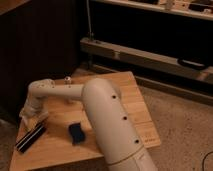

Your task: Pick up the ceramic cup

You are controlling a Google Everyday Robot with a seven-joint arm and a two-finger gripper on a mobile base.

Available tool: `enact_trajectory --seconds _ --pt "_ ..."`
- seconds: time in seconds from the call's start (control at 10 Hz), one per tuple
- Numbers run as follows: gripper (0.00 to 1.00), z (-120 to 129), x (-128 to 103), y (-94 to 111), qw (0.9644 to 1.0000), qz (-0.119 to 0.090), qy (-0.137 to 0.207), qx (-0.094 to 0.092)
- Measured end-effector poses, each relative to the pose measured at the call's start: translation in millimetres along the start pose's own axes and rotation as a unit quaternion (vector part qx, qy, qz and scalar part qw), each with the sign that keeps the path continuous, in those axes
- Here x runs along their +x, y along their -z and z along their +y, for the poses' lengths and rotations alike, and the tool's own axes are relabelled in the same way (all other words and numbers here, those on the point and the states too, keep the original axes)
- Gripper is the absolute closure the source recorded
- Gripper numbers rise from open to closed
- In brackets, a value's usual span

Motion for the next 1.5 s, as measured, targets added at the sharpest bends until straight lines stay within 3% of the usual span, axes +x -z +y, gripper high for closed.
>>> enact_trajectory --seconds 0.2,1.0,1.3,1.5 --pt "0.20 0 0 0 1.0000 0.000 0.000 0.000" --pt "0.20 4 3 3 1.0000 0.000 0.000 0.002" --pt "0.20 28 -4 58 0.9990 -0.015 0.005 0.043" --pt "0.20 40 -24 114 0.9971 -0.026 0.008 0.070"
